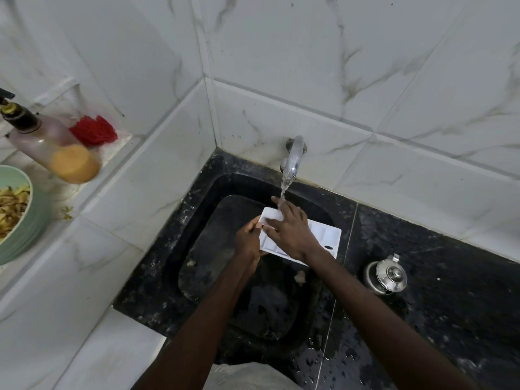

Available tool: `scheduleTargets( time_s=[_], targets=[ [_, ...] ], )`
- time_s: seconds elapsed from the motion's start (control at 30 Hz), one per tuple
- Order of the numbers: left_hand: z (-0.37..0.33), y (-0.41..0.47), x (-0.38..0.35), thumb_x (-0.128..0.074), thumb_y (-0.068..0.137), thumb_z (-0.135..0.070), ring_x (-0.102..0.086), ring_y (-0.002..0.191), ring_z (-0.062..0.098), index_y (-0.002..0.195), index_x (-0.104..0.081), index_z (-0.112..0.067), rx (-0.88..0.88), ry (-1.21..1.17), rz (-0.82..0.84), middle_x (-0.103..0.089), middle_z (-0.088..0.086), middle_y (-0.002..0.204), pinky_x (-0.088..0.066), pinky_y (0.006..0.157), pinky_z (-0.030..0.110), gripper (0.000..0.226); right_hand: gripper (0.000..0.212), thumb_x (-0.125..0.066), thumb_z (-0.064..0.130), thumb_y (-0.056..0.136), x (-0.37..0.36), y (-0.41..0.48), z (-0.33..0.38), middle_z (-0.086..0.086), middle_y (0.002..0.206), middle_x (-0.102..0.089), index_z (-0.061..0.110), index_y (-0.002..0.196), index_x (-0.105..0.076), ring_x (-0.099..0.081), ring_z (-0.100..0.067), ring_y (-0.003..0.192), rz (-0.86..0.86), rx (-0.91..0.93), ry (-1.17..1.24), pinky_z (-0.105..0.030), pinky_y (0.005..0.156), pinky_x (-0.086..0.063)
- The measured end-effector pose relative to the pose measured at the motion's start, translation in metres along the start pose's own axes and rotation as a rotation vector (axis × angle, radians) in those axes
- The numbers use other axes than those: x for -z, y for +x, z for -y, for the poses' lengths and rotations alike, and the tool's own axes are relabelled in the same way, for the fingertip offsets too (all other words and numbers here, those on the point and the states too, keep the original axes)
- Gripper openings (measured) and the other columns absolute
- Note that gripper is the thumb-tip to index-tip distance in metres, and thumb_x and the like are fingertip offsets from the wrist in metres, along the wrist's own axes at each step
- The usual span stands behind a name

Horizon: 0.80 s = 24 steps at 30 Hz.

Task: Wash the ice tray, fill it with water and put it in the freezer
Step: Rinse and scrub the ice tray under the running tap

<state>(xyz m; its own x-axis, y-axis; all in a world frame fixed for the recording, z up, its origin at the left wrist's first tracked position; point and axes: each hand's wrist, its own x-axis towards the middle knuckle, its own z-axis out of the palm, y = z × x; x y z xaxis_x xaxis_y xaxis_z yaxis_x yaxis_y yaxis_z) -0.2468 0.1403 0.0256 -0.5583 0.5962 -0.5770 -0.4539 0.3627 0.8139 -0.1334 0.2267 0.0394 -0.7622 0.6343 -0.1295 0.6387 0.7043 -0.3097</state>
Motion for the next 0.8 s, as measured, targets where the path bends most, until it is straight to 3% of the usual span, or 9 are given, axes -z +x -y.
scheduleTargets(
  time_s=[0.13,0.23,0.3,0.4,0.47,0.53,0.6,0.73,0.8],
  targets=[
    [0.002,0.004,0.005,-0.057,0.105,-0.008,-0.07,0.107,0.029,0.129,-0.07,-0.006,0.003,0.031,-0.004,-0.071,0.015,0.128,-0.061,0.085,0.035,0.027,0.054,-0.027,0.056,0.103,0.004,-0.005,-0.007,-0.008,0.167,-0.028,0.037,0.125,-0.072,-0.019,-0.031,0.156,-0.043,0.006,-0.058,-0.06,0.125,-0.016],
    [-0.001,-0.003,0.0,-0.055,0.105,-0.007,-0.071,0.091,0.019,0.128,-0.07,-0.007,-0.013,0.051,0.015,-0.072,0.009,0.117,-0.058,0.065,0.019,0.027,0.054,-0.031,0.061,0.105,-0.001,-0.002,-0.004,-0.01,0.168,-0.025,0.033,0.135,-0.066,-0.019,-0.035,0.156,-0.046,-0.094,-0.057,-0.061,0.124,-0.016],
    [-0.002,-0.004,0.001,-0.055,0.105,-0.007,-0.071,0.089,0.021,0.126,-0.07,-0.007,-0.002,0.021,0.009,-0.074,0.012,0.114,-0.059,0.062,0.02,0.026,0.062,-0.027,0.067,0.103,-0.004,-0.002,0.001,-0.007,0.171,-0.018,0.033,0.138,-0.065,-0.015,-0.033,0.157,0.014,-0.054,-0.022,-0.061,0.125,-0.016],
    [0.001,0.002,0.007,-0.056,0.105,-0.009,-0.07,0.11,0.03,0.13,-0.07,-0.006,0.012,0.068,-0.005,-0.072,0.015,0.126,-0.06,0.091,0.04,0.029,0.052,-0.03,0.06,0.105,0.001,-0.005,-0.003,-0.004,0.17,-0.019,0.038,0.132,-0.069,-0.014,-0.029,0.157,0.041,0.015,-0.004,-0.06,0.125,-0.013],
    [0.002,0.001,0.006,-0.057,0.105,-0.011,-0.068,0.115,0.033,0.13,-0.069,-0.005,0.015,0.109,-0.009,-0.07,0.014,0.129,-0.057,0.098,0.047,0.028,0.045,-0.034,0.054,0.107,0.006,-0.005,-0.007,-0.007,0.168,-0.024,0.037,0.127,-0.071,-0.018,-0.031,0.156,0.004,-0.046,-0.028,-0.059,0.125,-0.014],
    [0.006,0.001,0.004,-0.057,0.105,-0.01,-0.068,0.114,0.035,0.13,-0.069,-0.003,-0.002,0.08,0.005,-0.071,0.017,0.127,-0.06,0.091,0.045,0.028,0.057,-0.028,0.063,0.103,0.008,-0.003,-0.004,-0.007,0.169,-0.022,0.035,0.133,-0.067,-0.019,-0.033,0.155,-0.008,-0.116,-0.034,-0.061,0.124,-0.017],
    [0.005,-0.001,0.002,-0.057,0.105,-0.011,-0.07,0.105,0.033,0.128,-0.069,-0.003,0.02,0.027,0.03,-0.072,0.017,0.123,-0.06,0.067,0.032,0.027,0.063,-0.027,0.071,0.101,0.007,-0.003,0.003,-0.006,0.171,-0.019,0.036,0.138,-0.065,-0.015,-0.032,0.156,0.071,-0.092,-0.017,-0.062,0.124,-0.015],
    [0.003,0.005,0.01,-0.057,0.105,-0.011,-0.065,0.077,0.022,0.117,-0.069,-0.007,0.169,-0.007,-0.005,-0.067,0.016,0.111,-0.054,0.062,0.032,0.018,0.045,-0.042,0.056,0.107,0.01,-0.01,0.002,-0.007,0.168,-0.028,0.034,0.138,-0.066,-0.022,-0.031,0.155,0.068,-0.068,0.028,-0.057,0.124,-0.017],
    [0.006,0.007,0.014,-0.055,0.105,-0.009,-0.063,0.078,0.026,0.123,-0.063,-0.001,0.301,-0.035,-0.012,-0.062,0.019,0.115,-0.058,0.051,0.033,0.022,0.038,-0.049,0.045,0.107,0.014,-0.012,-0.003,-0.008,0.163,-0.036,0.028,0.136,-0.066,-0.032,-0.033,0.15,-0.027,-0.151,0.079,-0.055,0.121,-0.023]
  ],
)
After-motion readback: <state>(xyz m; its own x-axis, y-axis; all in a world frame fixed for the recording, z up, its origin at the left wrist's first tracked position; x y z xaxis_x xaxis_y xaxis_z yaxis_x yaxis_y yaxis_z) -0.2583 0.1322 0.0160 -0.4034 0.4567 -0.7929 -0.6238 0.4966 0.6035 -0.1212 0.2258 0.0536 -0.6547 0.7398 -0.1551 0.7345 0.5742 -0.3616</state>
